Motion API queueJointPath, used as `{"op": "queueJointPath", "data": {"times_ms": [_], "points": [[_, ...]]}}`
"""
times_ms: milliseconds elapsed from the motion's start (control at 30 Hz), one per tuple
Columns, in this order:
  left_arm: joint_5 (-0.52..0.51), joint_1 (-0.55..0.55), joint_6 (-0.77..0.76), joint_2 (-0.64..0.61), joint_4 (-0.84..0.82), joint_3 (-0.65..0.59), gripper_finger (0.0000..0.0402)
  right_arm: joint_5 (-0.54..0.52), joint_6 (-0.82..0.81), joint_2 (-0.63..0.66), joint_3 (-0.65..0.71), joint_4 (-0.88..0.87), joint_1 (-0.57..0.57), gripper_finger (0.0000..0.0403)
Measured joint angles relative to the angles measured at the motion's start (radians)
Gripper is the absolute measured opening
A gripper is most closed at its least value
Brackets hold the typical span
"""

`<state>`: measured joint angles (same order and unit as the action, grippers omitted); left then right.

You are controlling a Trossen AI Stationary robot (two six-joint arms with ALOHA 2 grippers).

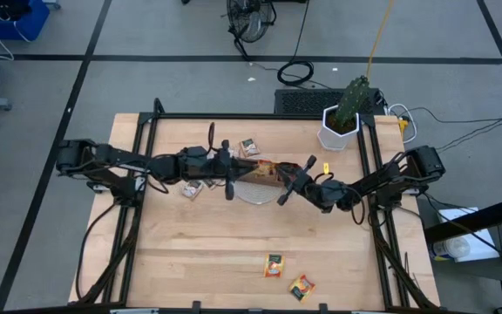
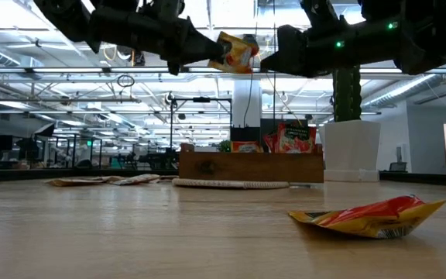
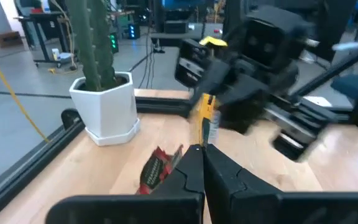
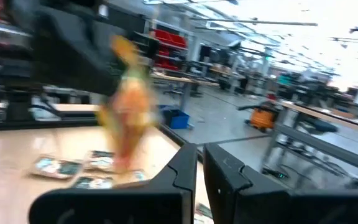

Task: Pick & Place Tea
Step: Put the orange tea bag into the middle section of the wood organizer

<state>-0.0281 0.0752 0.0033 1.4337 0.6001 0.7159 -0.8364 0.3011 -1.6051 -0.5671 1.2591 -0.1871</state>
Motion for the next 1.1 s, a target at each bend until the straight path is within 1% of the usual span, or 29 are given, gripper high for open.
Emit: {"op": "queueJointPath", "data": {"times_ms": [67,267,367,433,500,533,567,600,633,667,700,733,767,867,967,1100], "points": [[-0.01,-0.008,0.01,-0.022,-0.046,0.0,0.0001,-0.028,0.007,0.0,0.0,-0.003,0.0,0.0019],[-0.033,-0.021,0.015,-0.022,-0.067,0.0,0.0001,-0.019,0.012,0.0,0.0,0.001,0.0,0.0019],[-0.074,-0.021,0.015,-0.023,-0.089,0.0,0.0001,0.047,0.003,0.0,0.0,0.0,-0.002,0.002],[-0.081,-0.02,0.015,-0.022,-0.093,0.0,0.0001,0.065,0.045,0.0,0.0,0.003,-0.014,0.0018],[-0.08,-0.021,0.015,-0.022,-0.09,0.0,0.0001,0.07,0.085,0.0,0.0,0.031,-0.031,0.0007],[-0.08,-0.021,0.015,-0.022,-0.091,0.0,0.0,0.09,0.104,0.0,0.0,0.049,-0.039,0.0004],[-0.08,-0.021,0.015,-0.022,-0.095,0.0,0.0,0.139,0.122,0.0,0.0,0.064,-0.046,0.0003],[-0.08,-0.021,0.015,-0.022,-0.097,0.0,0.0,0.226,0.13,0.001,0.0,0.064,-0.05,0.0002],[-0.081,-0.021,0.015,-0.022,-0.097,0.0,0.0,0.339,0.12,0.002,0.0,0.062,-0.053,0.0001],[-0.082,-0.021,0.015,-0.022,-0.093,0.0,0.0,0.435,0.083,0.001,-0.002,0.058,-0.052,0.0001],[-0.081,-0.021,0.015,-0.022,-0.087,0.0,0.0,0.49,0.032,0.001,-0.011,0.034,-0.046,0.0001],[-0.078,-0.02,0.014,-0.022,-0.078,0.0,0.0,0.504,-0.015,0.001,-0.028,-0.005,-0.035,0.0001],[-0.067,-0.02,0.013,-0.022,-0.067,0.0,0.0,0.485,-0.044,0.002,-0.042,-0.057,-0.021,0.0001],[-0.024,-0.026,0.003,-0.022,-0.046,0.0,0.0,0.339,-0.069,-0.001,-0.053,-0.14,0.005,0.0],[-0.025,-0.035,-0.005,-0.022,-0.06,0.0,0.0,0.268,-0.068,0.001,-0.058,-0.116,0.016,0.0],[-0.028,-0.043,-0.005,-0.022,-0.067,0.0,0.0,0.109,0.019,0.0,-0.058,-0.08,-0.006,0.0]]}}
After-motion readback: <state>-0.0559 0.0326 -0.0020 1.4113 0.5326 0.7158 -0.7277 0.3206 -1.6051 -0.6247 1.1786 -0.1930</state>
